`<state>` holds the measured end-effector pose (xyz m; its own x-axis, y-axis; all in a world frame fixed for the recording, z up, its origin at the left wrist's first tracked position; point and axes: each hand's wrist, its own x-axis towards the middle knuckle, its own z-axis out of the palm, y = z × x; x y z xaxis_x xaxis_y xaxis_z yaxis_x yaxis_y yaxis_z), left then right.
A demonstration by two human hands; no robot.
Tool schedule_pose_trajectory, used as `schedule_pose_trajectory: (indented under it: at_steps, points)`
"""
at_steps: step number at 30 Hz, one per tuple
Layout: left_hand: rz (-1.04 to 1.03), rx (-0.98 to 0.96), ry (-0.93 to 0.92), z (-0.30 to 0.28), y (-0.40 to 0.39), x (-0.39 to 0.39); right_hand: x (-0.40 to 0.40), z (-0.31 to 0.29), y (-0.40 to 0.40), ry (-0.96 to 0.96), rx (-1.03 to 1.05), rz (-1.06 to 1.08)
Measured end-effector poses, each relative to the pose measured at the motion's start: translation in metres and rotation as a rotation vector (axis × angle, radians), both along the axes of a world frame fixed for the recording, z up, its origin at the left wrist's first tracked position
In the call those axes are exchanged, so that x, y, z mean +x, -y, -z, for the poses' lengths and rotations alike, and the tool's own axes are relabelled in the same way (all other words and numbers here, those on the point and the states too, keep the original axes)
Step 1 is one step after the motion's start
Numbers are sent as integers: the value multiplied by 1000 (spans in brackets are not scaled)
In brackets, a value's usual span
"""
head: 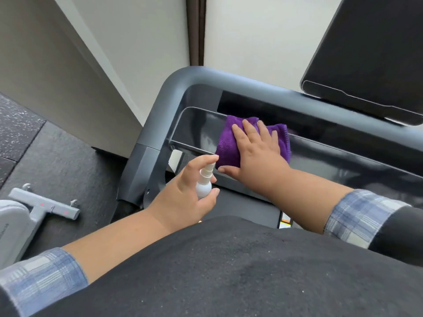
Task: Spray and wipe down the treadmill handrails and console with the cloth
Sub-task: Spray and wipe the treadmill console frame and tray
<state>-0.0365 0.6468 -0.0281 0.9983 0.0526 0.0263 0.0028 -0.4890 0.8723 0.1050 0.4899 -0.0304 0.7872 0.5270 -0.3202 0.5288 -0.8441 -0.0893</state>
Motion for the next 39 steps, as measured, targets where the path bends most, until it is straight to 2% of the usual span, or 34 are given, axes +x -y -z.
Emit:
schedule_pose_trajectory:
  at_steps: [7, 12, 17, 28, 39]
  points:
    - [-50, -2, -4, -4, -7, -10, 6, -5, -76, -27, 26, -172]
    - [-103, -38, 19, -3, -8, -8, -1, -6, -45, -33, 70, -148]
    - [-137, -47, 48, -4, -18, -8, -4, -8, -27, -47, -2, -112]
    - [-167, -35, 17, -9, -34, -19, 13, -19, -118, -18, -136, -201]
    - [-98, -27, 80, -16, -25, -3, -9, -29, -80, -89, -132, -449]
